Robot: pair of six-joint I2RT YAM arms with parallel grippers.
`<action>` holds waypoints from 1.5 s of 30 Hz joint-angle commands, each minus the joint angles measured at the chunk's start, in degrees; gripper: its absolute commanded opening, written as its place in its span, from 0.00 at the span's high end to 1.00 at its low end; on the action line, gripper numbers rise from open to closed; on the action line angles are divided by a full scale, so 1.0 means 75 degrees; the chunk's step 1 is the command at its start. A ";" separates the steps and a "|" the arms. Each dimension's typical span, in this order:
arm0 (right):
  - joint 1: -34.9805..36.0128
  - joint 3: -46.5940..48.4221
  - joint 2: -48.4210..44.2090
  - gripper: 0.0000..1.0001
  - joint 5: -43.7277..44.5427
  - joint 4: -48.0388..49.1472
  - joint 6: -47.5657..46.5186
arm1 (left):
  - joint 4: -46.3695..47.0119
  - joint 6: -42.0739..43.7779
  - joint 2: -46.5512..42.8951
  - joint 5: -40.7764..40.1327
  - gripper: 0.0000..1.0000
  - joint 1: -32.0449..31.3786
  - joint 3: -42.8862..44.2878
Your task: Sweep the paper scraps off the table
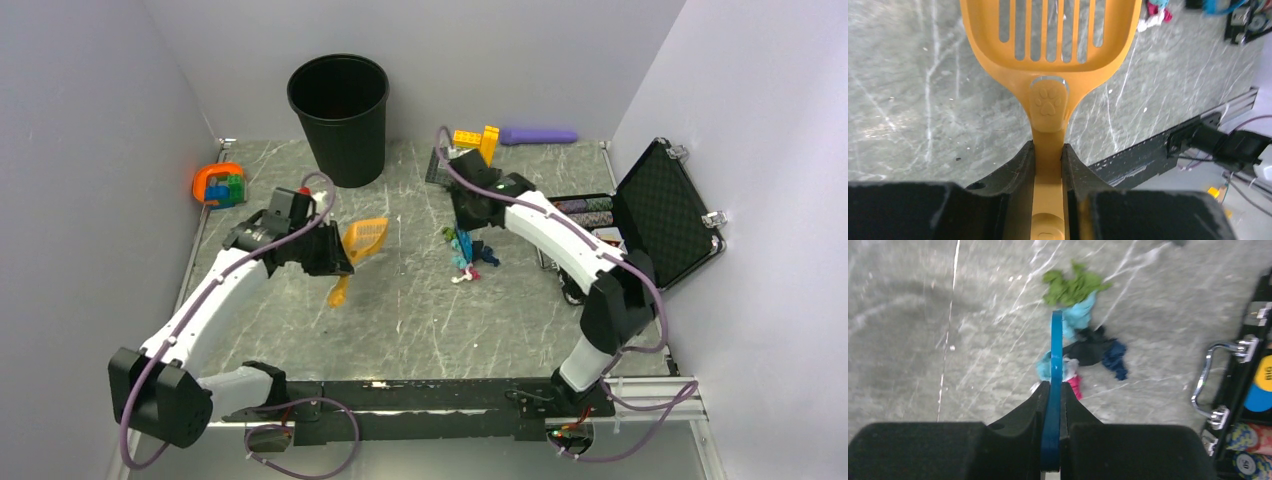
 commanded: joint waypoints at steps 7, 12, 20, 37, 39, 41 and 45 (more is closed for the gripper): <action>-0.0874 -0.0272 -0.1033 1.00 0.1335 0.0786 -0.0323 | -0.0208 0.0967 0.1200 -0.1153 1.00 -0.2450 0.0464; -0.1001 0.0058 -0.0307 1.00 0.2610 -0.0046 -0.0482 | -0.0790 0.1743 0.2006 -0.2387 1.00 -0.3867 0.0992; -0.1283 -0.0399 0.0292 1.00 0.2607 -0.0083 -0.0422 | -0.1050 0.2476 0.3331 -0.3316 1.00 -0.4969 0.1606; -0.1293 -0.1192 0.0242 1.00 0.0528 0.1457 -0.1676 | -0.1918 0.3200 0.4949 -0.3017 1.00 -0.4894 0.3200; -0.1265 -0.1310 0.0122 1.00 -0.0026 0.1641 -0.1738 | -0.2070 0.3211 0.5033 -0.2891 1.00 -0.4847 0.3322; -0.1256 -0.1395 0.0043 1.00 -0.0439 0.1740 -0.1724 | -0.2315 0.3192 0.5174 -0.2845 1.00 -0.4813 0.3521; -0.1245 -0.1546 -0.0037 1.00 -0.1332 0.1832 -0.1760 | -0.2756 0.3170 0.5525 -0.2685 1.00 -0.4709 0.3975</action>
